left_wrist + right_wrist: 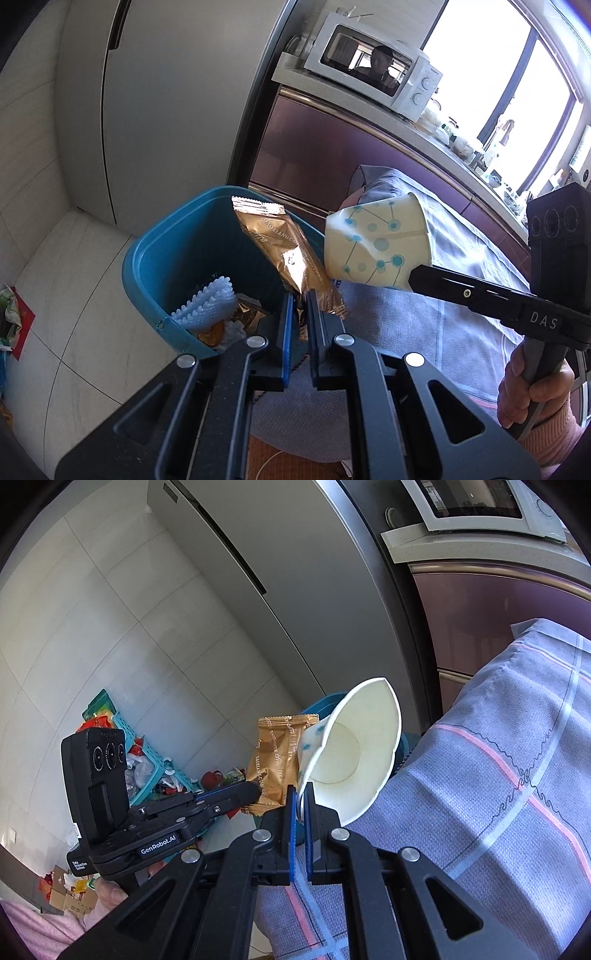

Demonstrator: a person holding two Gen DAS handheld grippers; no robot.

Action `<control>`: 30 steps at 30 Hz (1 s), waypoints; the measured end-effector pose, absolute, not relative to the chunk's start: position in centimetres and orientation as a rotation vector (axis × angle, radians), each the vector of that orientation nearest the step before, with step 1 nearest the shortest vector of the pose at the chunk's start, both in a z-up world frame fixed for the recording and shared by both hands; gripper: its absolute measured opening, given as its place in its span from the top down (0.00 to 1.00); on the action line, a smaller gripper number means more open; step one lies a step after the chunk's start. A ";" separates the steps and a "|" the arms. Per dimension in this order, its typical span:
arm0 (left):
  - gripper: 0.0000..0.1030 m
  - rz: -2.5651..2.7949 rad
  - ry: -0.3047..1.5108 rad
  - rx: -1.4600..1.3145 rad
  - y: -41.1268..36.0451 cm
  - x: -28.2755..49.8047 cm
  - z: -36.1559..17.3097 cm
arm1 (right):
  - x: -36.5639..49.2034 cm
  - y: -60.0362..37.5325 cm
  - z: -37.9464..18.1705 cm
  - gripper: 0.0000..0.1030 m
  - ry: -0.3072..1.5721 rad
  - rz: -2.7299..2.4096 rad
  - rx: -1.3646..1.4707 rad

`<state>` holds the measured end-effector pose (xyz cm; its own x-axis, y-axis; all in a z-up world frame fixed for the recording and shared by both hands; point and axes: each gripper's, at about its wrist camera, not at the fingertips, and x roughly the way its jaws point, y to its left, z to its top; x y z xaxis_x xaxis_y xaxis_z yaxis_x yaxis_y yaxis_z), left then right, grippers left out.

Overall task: Collect trash
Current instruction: 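Carry the gold wrapper and white paper cup in both grippers over the teal bin, then open both grippers to drop the wrapper and cup into the teal bin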

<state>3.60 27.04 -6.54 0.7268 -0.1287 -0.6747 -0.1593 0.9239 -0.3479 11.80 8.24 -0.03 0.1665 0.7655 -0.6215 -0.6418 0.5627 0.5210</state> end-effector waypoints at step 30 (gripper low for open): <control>0.93 0.068 0.775 -0.386 27.1 5.2 -7.7 | 12.6 12.8 -1.8 0.95 1.042 0.977 0.069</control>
